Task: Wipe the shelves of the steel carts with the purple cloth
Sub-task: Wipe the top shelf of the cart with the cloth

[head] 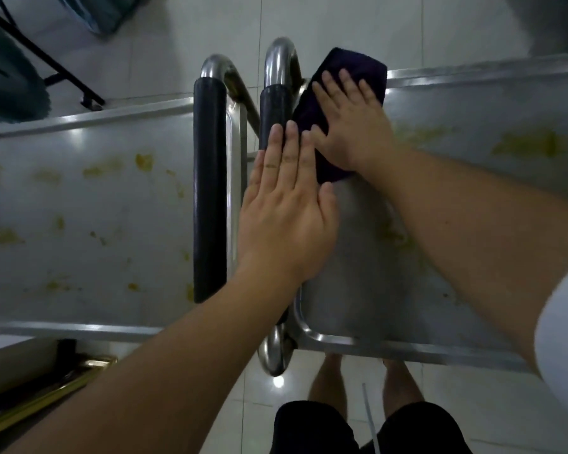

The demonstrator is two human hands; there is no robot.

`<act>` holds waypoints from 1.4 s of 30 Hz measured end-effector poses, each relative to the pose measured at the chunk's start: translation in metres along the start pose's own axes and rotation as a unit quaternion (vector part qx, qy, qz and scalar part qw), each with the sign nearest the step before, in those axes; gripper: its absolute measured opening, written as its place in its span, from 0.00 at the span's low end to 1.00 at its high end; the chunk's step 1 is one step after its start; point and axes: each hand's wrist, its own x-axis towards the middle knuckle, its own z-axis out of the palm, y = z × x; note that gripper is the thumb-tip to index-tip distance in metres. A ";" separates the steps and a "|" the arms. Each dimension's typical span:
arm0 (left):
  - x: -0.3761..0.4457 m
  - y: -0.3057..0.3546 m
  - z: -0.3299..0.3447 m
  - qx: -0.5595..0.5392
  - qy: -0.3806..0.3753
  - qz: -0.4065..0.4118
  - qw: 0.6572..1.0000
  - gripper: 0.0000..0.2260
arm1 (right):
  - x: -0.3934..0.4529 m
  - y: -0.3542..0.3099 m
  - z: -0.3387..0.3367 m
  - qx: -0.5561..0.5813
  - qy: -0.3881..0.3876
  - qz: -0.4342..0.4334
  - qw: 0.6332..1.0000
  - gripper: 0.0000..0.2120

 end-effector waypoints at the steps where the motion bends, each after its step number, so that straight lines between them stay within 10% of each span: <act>1: 0.000 0.000 0.000 0.003 0.002 -0.001 1.000 0.30 | 0.000 0.001 0.000 0.001 0.001 -0.001 1.000 0.39; 16: 0.001 0.002 -0.004 0.039 -0.030 -0.005 0.999 0.31 | -0.331 -0.016 0.074 0.029 -0.021 -0.012 0.999 0.36; 33: 0.002 0.003 -0.001 0.064 -0.014 -0.008 0.998 0.32 | -0.050 0.097 -0.016 0.011 -0.012 0.045 0.999 0.37; 42: 0.003 0.003 -0.003 0.067 -0.025 -0.012 0.997 0.32 | -0.205 0.077 0.017 0.027 0.005 0.069 0.997 0.36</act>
